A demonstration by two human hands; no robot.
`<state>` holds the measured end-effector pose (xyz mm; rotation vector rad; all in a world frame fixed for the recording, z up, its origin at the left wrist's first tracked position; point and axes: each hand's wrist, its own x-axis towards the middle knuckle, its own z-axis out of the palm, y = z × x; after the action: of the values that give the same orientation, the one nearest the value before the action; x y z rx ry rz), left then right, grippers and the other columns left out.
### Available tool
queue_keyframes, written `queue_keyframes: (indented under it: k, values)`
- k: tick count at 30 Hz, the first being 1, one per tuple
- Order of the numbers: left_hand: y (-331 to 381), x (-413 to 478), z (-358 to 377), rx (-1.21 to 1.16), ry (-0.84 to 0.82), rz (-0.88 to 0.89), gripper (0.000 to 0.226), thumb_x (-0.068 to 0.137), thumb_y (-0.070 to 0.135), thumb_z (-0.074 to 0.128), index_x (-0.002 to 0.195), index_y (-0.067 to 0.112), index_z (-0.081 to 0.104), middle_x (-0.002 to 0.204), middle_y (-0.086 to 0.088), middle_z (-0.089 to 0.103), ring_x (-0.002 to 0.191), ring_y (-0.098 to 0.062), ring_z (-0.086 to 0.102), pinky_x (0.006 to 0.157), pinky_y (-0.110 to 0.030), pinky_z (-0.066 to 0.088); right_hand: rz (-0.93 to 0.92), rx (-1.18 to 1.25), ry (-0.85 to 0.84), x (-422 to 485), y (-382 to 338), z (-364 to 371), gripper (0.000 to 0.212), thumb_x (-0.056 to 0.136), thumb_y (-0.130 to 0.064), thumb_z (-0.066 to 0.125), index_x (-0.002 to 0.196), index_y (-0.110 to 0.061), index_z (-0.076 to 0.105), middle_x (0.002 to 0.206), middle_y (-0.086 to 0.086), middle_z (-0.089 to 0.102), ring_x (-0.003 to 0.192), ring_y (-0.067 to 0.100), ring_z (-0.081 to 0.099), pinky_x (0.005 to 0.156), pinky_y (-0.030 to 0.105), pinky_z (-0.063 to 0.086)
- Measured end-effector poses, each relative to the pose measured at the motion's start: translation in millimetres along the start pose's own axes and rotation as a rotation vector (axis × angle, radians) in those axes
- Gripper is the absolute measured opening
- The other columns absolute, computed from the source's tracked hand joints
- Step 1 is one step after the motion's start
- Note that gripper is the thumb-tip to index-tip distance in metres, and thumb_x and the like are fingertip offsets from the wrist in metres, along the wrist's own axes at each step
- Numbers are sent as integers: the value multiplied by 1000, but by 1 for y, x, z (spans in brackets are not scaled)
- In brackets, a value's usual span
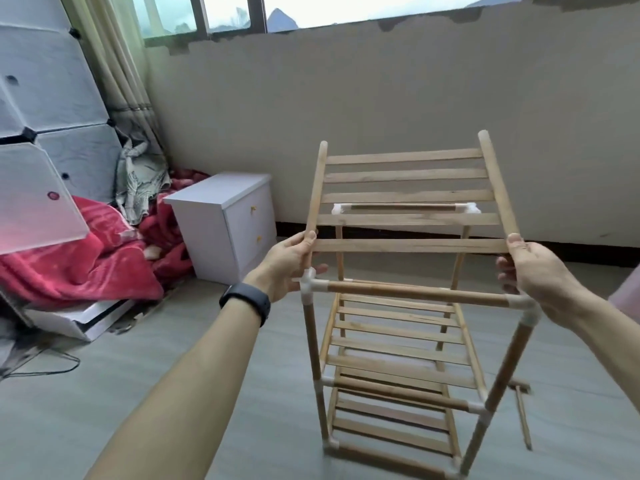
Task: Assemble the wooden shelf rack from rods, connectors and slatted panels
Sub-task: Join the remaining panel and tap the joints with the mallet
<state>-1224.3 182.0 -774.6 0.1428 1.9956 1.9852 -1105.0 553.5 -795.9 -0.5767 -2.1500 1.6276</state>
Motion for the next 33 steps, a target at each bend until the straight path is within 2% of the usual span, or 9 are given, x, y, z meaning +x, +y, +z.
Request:
queue_keyframes:
  k: [4,7,11,19,22,24,28,31,33]
  values:
    - [1,1,5,-77,-23,6,41,94,42,62,133,30,63,124,-6,62,79,-22,76,66,-33,60,34,36,41,0,3,0,40,105,-53,40,99,-16,53,92,3,53,65,16,47,61,32,45]
    - [2,3,7,-73,-26,10,36,98,38,58,132,28,63,125,-5,60,73,-20,76,57,-28,58,40,-10,50,-5,0,3,39,106,-52,38,98,-17,53,94,3,54,64,15,46,57,29,45]
    - [-5,6,10,-85,-2,8,25,101,35,55,122,28,67,120,-4,60,63,-16,71,54,-23,55,52,-1,52,-9,-3,5,38,108,-47,38,95,-14,53,89,3,50,65,14,43,59,29,43]
    - [-20,6,18,-125,92,-28,20,103,30,54,118,22,66,112,-5,57,73,-17,58,58,-24,56,71,-46,72,-10,-5,6,38,109,-42,37,93,-12,54,87,4,49,68,16,46,61,29,44]
    - [-23,7,21,24,191,33,25,105,35,49,119,20,64,110,-3,58,64,-13,59,54,-21,53,83,-33,55,-9,-2,6,38,109,-40,38,93,-10,55,81,3,49,61,14,43,57,28,41]
    - [-24,7,23,107,251,54,25,104,36,50,111,19,66,101,-2,61,58,-10,61,51,-21,51,116,-35,63,-6,1,6,37,109,-39,40,95,-9,56,78,2,49,58,13,42,54,26,40]
    - [-27,8,22,291,313,52,27,103,36,50,101,18,69,95,-2,68,82,-16,59,65,-29,45,197,-32,60,-6,1,7,36,108,-37,43,103,-5,58,81,3,52,59,12,45,54,26,41]
    - [-30,11,20,500,346,83,29,102,41,47,101,20,68,95,-1,68,82,-15,58,63,-30,43,247,95,53,-12,-3,7,31,108,-31,46,106,-4,59,81,2,53,58,9,44,51,21,42]
    - [-34,12,22,550,335,103,33,100,46,46,105,20,65,94,-1,66,81,-16,59,61,-31,44,280,229,45,-17,-7,5,28,107,-26,47,108,-1,60,81,3,53,57,8,43,50,20,41]
